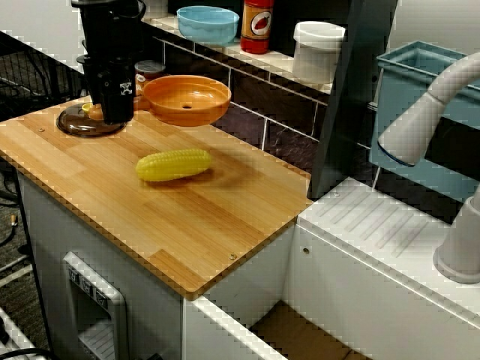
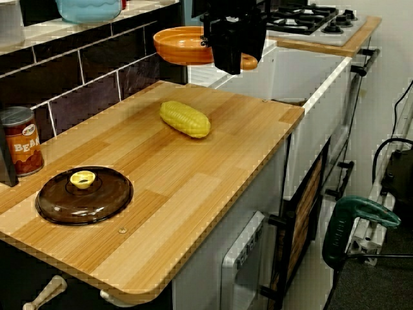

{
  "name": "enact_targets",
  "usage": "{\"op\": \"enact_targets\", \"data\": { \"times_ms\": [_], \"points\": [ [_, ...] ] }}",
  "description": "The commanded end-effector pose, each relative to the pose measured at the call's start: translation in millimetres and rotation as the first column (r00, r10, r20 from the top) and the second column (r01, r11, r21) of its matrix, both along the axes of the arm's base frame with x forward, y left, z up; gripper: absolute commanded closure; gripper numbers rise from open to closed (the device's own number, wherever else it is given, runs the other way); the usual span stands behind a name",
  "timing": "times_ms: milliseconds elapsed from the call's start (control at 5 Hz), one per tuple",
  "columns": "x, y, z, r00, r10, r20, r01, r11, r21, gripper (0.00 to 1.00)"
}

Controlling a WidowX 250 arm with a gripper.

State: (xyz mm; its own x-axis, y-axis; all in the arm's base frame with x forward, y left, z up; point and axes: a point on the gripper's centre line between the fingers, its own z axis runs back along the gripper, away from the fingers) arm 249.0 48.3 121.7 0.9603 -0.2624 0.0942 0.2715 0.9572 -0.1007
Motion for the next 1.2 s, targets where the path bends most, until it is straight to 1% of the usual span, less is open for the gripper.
{"op": "enact_targets", "data": {
  "times_ms": [0, 600, 1000],
  "points": [
    [1.6, -1.5, 16.4, 0.997, 0.048, 0.055, -0.047, 0.999, -0.026, 1.00],
    [-3.1, -9.6, 20.6, 0.997, 0.030, 0.073, -0.029, 0.999, -0.015, 1.00],
    [0.7, -13.4, 22.5, 0.997, 0.032, 0.074, -0.032, 0.999, -0.001, 1.00]
  ]
}}
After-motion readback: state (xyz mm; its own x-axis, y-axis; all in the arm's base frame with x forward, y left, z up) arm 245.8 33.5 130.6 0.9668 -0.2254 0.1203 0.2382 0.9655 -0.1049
